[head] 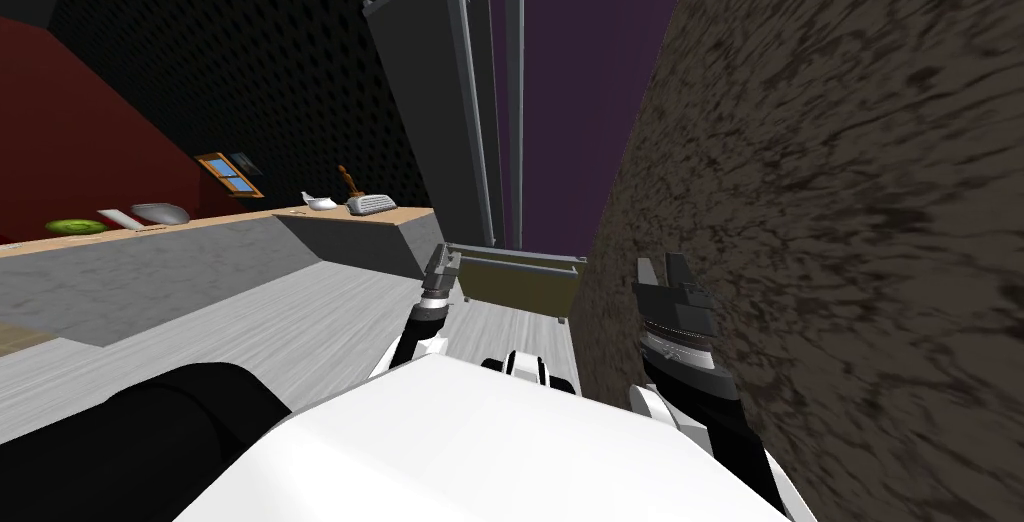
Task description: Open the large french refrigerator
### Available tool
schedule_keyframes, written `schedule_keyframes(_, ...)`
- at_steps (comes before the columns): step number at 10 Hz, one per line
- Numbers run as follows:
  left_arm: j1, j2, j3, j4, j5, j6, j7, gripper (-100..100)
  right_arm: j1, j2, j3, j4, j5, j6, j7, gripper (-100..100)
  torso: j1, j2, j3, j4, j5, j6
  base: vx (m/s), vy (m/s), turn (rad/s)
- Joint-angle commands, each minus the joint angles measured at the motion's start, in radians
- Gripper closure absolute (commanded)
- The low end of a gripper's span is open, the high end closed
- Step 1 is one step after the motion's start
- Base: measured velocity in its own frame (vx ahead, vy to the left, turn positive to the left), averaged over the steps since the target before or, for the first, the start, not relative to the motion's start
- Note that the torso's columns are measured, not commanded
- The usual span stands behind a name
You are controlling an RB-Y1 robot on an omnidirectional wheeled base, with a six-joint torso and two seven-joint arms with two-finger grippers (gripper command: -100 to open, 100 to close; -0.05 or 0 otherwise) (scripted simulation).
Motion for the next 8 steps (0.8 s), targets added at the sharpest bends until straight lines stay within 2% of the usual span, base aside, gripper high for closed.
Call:
schedule_keyframes(1, -0.013, 0.032, 0.002, 0.072, 0.004, -0.042, -0.004, -100, 0.0, 0.0, 0.0, 0.0, 0.0, 0.0, 0.0, 0, 0.0, 0.002, 0.0, 0.001, 0.0, 0.0, 0.072, 0.007, -0.017)
schedule_keyframes(3, -0.02, 0.041, 0.002, 0.114, 0.004, -0.06, -0.007, -100, 0.0, 0.0, 0.0, 0.0, 0.0, 0.0, 0.0, 0, 0.001, 0.004, 0.001, 0.002, 0.0, 0.0, 0.062, 0.007, -0.01)
schedule_keyframes(5, -0.035, 0.059, 0.001, 0.185, 0.006, -0.099, -0.013, -100, 0.0, 0.0, 0.0, 0.0, 0.0, 0.0, 0.0, 0, -0.001, 0.004, 0.001, 0.002, 0.0, 0.0, 0.059, -0.001, -0.016)
schedule_keyframes(6, -0.035, 0.059, 0.001, 0.193, 0.006, -0.099, -0.013, -100, 0.0, 0.0, 0.0, 0.0, 0.0, 0.0, 0.0, 0, 0.0, 0.003, 0.0, 0.002, 0.0, 0.0, 0.055, -0.004, -0.007)
schedule_keyframes(7, -0.044, 0.066, 0.0, 0.234, 0.007, -0.12, -0.016, -100, 0.0, 0.0, 0.0, 0.0, 0.0, 0.0, 0.0, 0, 0.0, 0.003, 0.0, 0.002, 0.0, 0.0, 0.064, -0.003, -0.01)
schedule_keyframes(8, -0.044, 0.066, 0.0, 0.236, 0.007, -0.12, -0.016, -100, 0.0, 0.0, 0.0, 0.0, 0.0, 0.0, 0.0, 0, 0.0, 0.003, 0.0, 0.002, 0.0, 0.0, 0.051, 0.0, -0.007)
